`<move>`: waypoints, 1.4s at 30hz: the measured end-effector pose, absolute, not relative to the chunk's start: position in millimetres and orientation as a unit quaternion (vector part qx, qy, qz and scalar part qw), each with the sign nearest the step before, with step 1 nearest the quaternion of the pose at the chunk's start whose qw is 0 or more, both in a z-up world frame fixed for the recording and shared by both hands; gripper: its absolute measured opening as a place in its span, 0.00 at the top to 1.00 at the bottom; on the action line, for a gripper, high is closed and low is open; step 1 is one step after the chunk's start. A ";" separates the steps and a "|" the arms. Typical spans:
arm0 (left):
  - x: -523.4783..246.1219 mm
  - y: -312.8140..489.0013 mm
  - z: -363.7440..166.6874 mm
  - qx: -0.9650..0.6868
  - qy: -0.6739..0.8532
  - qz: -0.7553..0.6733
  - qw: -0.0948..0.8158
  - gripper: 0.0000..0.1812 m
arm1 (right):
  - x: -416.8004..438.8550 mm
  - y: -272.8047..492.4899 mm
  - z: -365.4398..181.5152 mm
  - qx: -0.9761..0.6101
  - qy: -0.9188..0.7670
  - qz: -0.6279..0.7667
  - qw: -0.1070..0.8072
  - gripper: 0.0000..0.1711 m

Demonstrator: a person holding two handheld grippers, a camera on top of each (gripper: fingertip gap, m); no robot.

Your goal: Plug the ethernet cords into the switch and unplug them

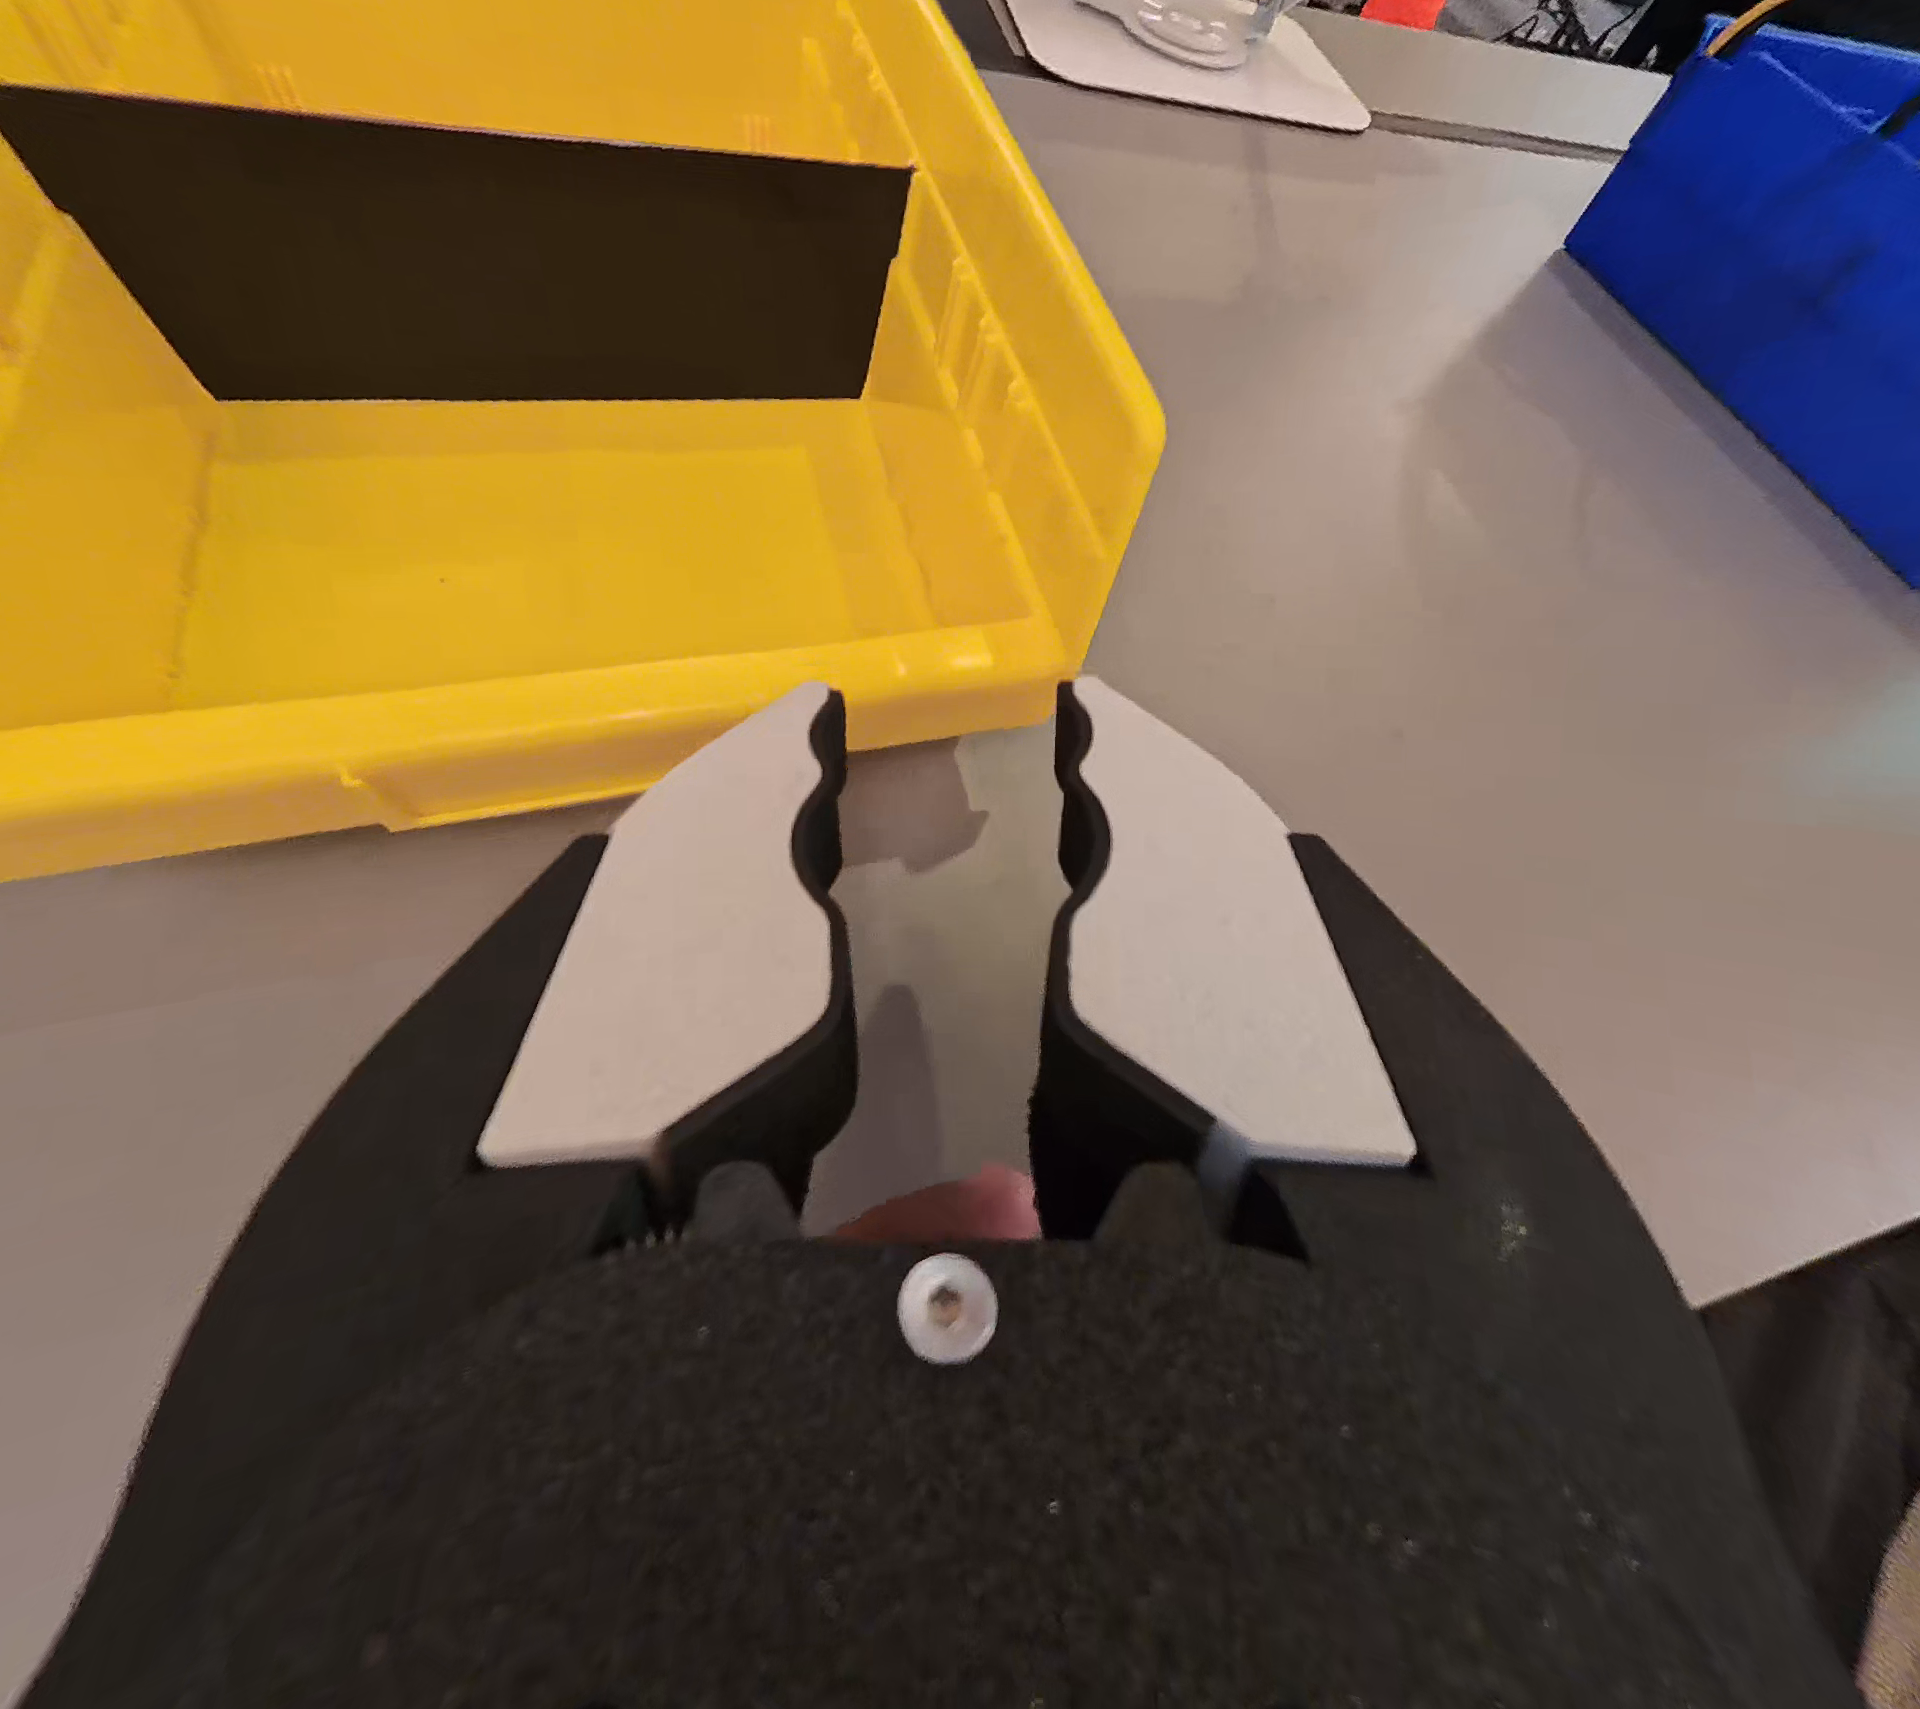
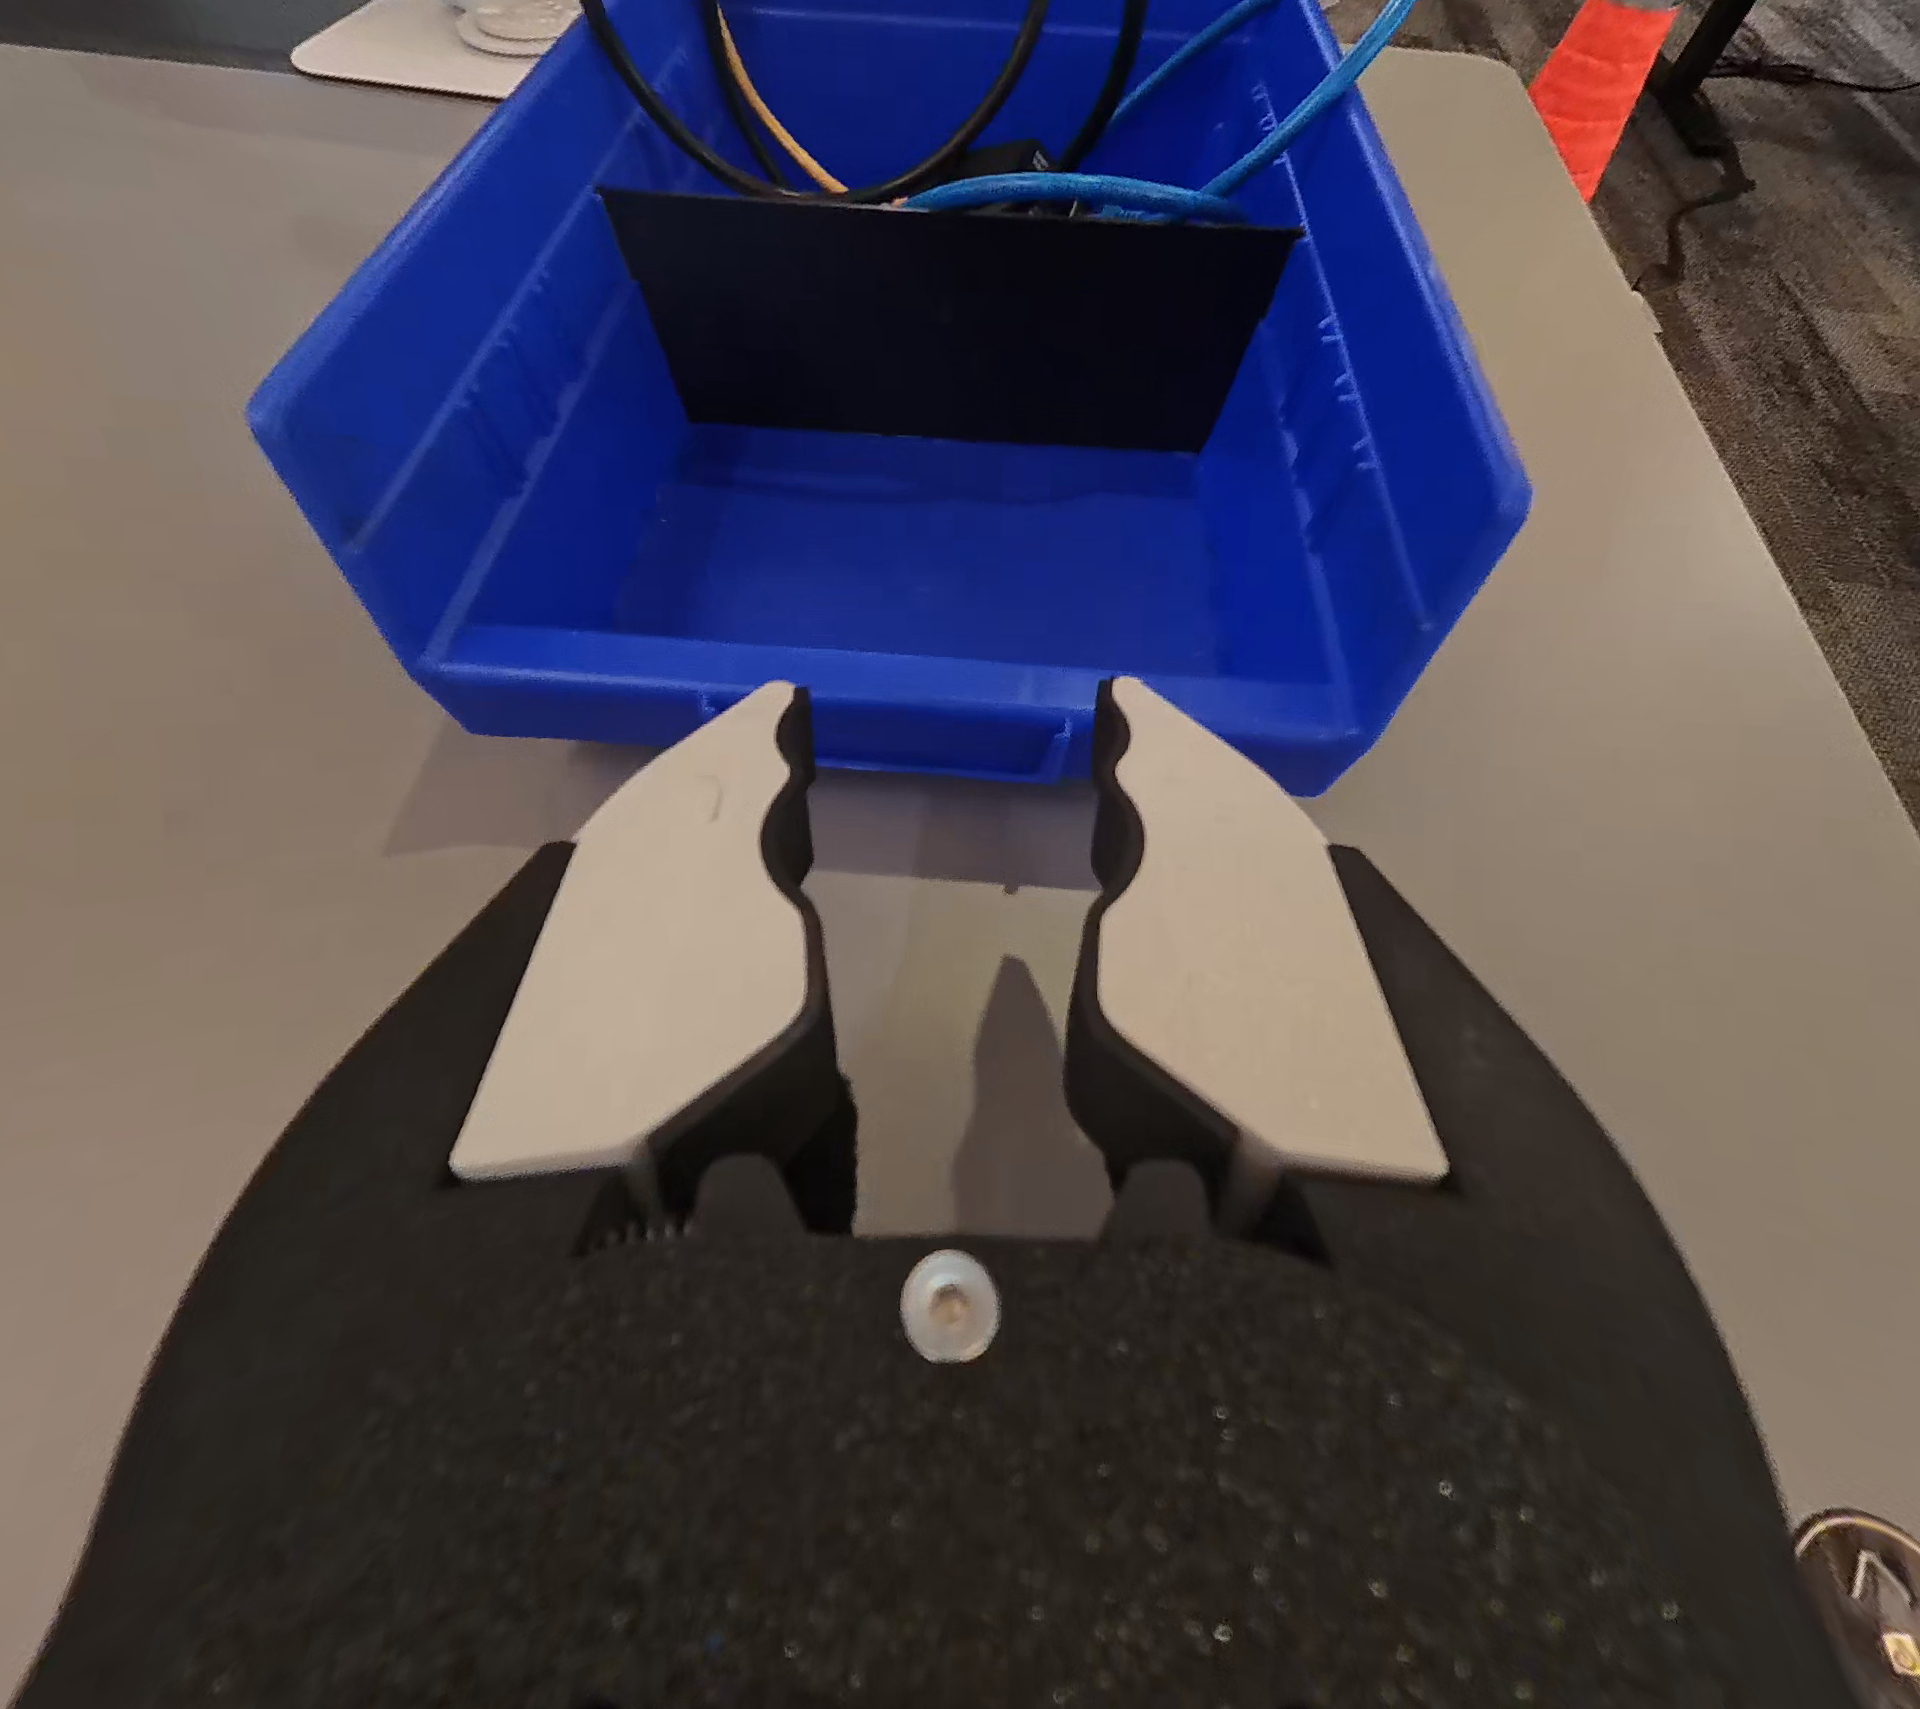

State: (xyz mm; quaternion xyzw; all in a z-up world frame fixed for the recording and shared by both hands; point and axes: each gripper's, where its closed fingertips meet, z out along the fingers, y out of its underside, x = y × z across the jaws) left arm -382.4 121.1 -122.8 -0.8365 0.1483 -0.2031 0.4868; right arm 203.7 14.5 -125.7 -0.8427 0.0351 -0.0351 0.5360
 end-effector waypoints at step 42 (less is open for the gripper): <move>10.1 50.9 -94.9 -0.734 0.362 -0.305 0.486 0.70 | 164.6 -0.6 -96.0 -0.803 0.033 -0.131 0.580 0.67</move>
